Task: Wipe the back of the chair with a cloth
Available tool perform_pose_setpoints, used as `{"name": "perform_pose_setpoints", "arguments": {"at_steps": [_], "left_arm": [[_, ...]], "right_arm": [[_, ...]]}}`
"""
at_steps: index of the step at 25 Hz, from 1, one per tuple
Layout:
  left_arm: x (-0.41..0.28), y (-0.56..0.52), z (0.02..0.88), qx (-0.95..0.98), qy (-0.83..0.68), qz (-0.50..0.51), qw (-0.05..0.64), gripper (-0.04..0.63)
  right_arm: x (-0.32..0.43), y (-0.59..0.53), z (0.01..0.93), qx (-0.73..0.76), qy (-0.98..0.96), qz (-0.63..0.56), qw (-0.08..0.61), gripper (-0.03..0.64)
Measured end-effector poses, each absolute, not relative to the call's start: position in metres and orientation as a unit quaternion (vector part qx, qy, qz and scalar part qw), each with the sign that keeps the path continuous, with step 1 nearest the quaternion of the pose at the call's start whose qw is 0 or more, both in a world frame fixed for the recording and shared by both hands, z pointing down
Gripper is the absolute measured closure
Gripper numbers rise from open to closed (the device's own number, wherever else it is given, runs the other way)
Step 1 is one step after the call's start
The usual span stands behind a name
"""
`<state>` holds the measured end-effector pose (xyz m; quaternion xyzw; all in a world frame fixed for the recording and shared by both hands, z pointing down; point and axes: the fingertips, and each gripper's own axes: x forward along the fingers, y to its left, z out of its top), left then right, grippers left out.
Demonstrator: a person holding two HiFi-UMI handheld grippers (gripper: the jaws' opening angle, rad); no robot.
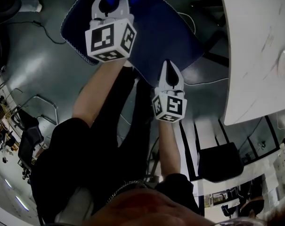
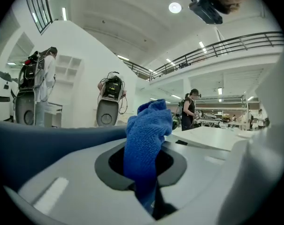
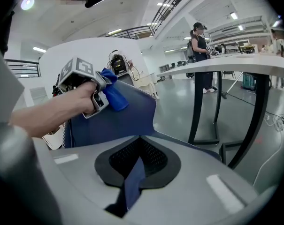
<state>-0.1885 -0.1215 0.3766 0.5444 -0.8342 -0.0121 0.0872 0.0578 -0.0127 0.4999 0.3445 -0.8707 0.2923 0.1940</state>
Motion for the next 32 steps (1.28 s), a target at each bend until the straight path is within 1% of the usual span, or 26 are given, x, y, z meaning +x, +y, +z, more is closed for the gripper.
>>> {"name": "perform_pose_setpoints", "arguments": {"at_steps": [8, 32], "left_arm": [[-0.205, -0.122, 0.387, 0.53, -0.841, -0.027, 0.109, 0.544], [-0.18, -0.126, 0.481, 0.531, -0.833, 0.013, 0.155, 0.543]], "right_arm": [[0.053, -0.015, 0.502, 0.344, -0.869, 0.301, 0.189, 0.614], [0.08, -0.013, 0.531, 0.362, -0.851, 0.322, 0.202, 0.614]]}}
